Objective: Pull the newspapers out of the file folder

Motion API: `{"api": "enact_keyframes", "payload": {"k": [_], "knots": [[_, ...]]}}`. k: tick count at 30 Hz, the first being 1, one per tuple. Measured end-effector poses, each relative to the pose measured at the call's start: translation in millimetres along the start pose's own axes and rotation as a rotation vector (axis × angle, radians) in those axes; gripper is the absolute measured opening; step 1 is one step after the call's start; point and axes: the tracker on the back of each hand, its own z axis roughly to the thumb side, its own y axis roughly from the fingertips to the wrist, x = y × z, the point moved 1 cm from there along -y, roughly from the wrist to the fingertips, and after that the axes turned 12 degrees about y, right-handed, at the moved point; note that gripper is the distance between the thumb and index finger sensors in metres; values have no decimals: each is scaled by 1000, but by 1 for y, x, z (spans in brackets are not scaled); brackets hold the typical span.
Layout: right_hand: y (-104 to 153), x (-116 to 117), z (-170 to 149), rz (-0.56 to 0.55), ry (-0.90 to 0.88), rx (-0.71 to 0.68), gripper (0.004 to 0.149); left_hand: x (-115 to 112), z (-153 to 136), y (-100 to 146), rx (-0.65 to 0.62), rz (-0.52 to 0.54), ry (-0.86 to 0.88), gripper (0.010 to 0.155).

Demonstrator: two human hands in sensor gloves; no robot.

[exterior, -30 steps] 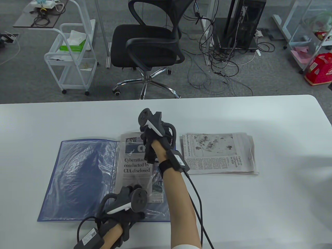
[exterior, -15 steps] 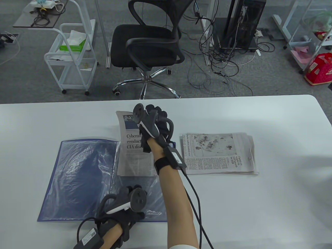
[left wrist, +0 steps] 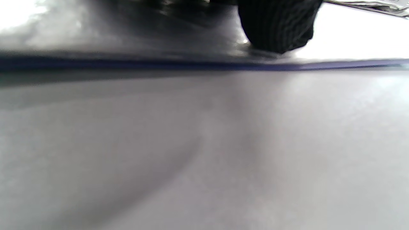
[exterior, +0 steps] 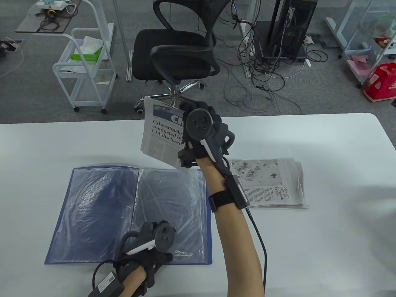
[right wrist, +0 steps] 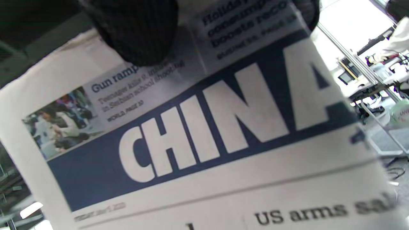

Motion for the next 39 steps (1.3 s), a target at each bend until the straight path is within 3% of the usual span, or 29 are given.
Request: {"api": "enact_keyframes", "payload": {"k": [6, 12, 19, 26, 32, 39], "knots": [[-4, -53, -53, 11, -210, 137, 38, 0, -1, 0, 0, 0, 6, 74], [2, -68, -128, 40, -324, 325, 38, 0, -1, -1, 1, -1, 13, 74], [29, -42, -236, 69, -339, 567, 38, 0, -2, -1, 2, -3, 20, 74], [71, 9, -327, 110, -280, 854, 37, 0, -2, -1, 4, -3, 26, 74], [86, 34, -357, 128, -203, 914, 38, 1, -2, -1, 6, -3, 29, 74], [86, 40, -360, 123, 0, 853, 45, 0, -3, -2, 7, -4, 32, 74]]}}
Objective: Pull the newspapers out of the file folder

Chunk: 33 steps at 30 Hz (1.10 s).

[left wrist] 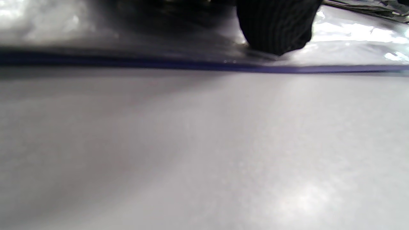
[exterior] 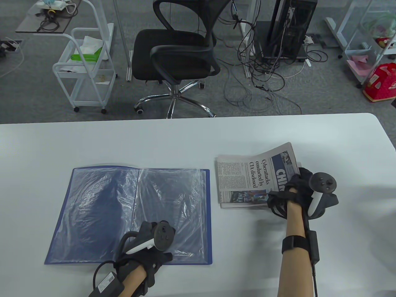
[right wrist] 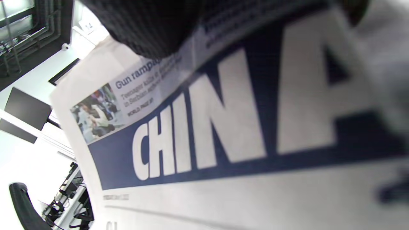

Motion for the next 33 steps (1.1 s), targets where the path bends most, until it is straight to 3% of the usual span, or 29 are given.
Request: {"api": "enact_keyframes", "payload": {"k": [3, 6, 11, 16, 20, 26, 29, 33], "knots": [[4, -3, 7, -45, 108, -81, 59, 0, 0, 0, 1, -1, 0, 73], [12, -9, 16, -113, 228, -138, 59, 0, 0, 0, 2, -2, 0, 74], [37, -22, 45, -164, 269, -287, 57, 0, 0, 0, 3, -3, 2, 74], [71, -30, 73, -148, 258, -450, 53, 0, 0, -1, 3, -2, 3, 74], [116, -30, 93, -62, 214, -614, 50, 0, 0, -1, 1, 1, 3, 74], [170, -13, 97, 34, 220, -792, 51, 0, 0, -1, -2, 4, 1, 74], [198, 8, 92, 97, 248, -888, 51, 0, 0, -1, -3, 5, -2, 74], [215, 36, 87, 170, 407, -1001, 52, 0, 0, -1, -5, 6, -7, 74]]}}
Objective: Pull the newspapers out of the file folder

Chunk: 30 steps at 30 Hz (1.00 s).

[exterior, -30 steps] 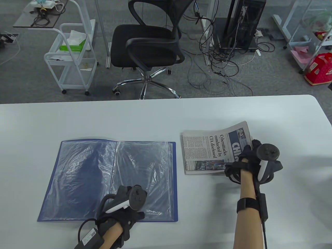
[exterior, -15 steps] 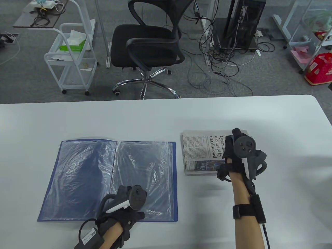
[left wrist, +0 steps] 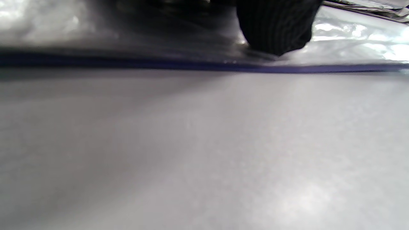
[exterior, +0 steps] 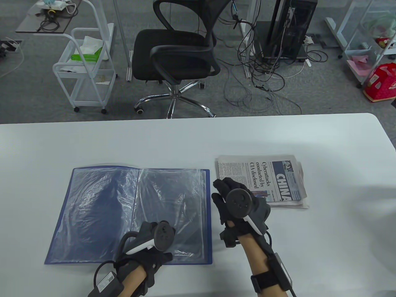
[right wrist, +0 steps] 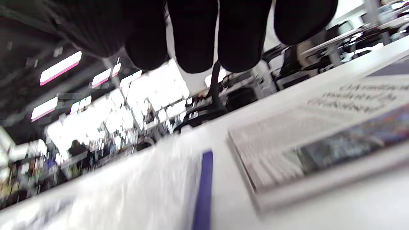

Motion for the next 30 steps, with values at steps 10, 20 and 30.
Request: {"api": "enact_keyframes", "payload": {"k": [10, 20, 30], "knots": [[8, 56, 28, 337, 132, -111, 59, 0, 1, 2, -26, 31, -14, 76], [12, 70, 35, 364, 286, -152, 60, 18, 2, 12, -78, 163, 39, 74], [13, 69, 36, 367, 303, -157, 61, 75, -46, 50, -23, 492, 207, 71]]}}
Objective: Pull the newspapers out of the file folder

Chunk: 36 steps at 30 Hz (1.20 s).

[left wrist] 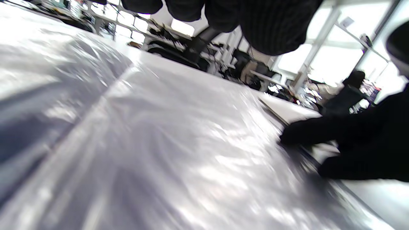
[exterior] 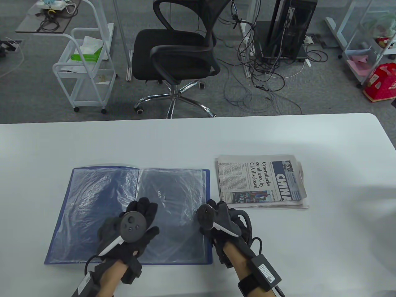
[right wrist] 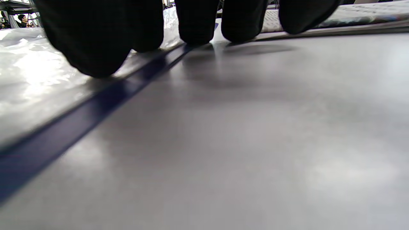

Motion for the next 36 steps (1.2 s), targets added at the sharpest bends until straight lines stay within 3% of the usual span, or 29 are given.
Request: {"api": "enact_keyframes", "payload": {"k": [9, 13, 19, 29, 36], "knots": [[0, 0, -1, 4, -5, 1, 61, 43, -96, 2, 327, 143, 134, 71], [0, 0, -1, 6, -7, 1, 61, 43, -138, 6, 504, 159, 143, 71], [0, 0, -2, 11, -12, 0, 62, 37, -179, 14, 728, 170, 165, 78], [0, -1, -2, 13, -14, 6, 61, 40, -191, 19, 731, 190, 300, 78], [0, -1, -2, 24, -21, 13, 61, 48, -188, 26, 664, 157, 565, 78]]}}
